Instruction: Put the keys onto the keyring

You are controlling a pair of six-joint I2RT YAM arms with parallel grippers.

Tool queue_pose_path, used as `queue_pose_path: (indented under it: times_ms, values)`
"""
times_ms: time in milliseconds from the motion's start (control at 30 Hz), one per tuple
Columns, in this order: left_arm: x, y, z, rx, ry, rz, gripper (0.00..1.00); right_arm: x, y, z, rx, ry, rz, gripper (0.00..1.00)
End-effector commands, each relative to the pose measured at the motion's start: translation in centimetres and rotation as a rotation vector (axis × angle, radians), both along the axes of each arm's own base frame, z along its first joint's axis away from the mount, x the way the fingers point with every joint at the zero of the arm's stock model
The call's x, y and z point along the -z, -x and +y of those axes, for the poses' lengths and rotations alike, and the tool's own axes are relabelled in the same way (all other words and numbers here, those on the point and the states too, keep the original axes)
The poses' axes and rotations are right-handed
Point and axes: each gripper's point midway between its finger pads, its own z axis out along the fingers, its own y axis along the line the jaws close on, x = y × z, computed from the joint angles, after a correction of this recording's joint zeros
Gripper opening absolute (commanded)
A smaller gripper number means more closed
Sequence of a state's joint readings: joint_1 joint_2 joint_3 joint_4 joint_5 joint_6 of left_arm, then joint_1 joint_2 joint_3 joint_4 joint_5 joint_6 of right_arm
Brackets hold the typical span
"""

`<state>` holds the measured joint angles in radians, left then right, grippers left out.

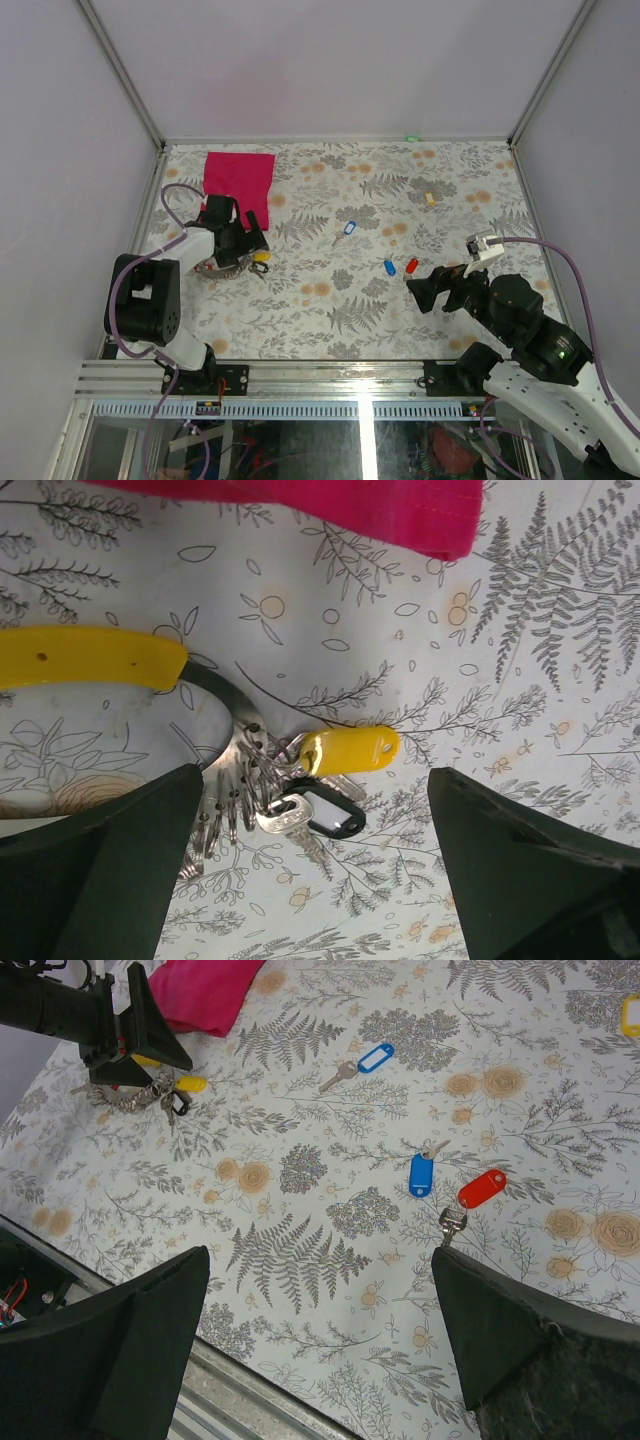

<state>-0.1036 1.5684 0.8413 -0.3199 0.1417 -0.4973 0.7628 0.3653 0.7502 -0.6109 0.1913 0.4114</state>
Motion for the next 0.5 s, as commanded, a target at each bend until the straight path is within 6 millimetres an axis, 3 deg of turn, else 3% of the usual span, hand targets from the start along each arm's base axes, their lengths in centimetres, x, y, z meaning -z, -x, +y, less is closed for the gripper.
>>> queue_pose_path:
  times_ms: [0,200,467]
  values:
    - [0.1,-0.5,-1.0,0.012,0.06,-0.008,1.0,-1.0,-0.2,0.2,-0.003,-0.027,-0.035,0.99]
    - [0.3,0.9,-2.5,0.047,0.076,-0.001,1.0,-0.9,-0.2,0.3,-0.005,-0.029,-0.034,0.99]
    - [0.5,4.4,-6.3,0.125,0.098,0.006,1.0,-0.8,-0.3,0.3,-0.005,-0.024,-0.031,0.99]
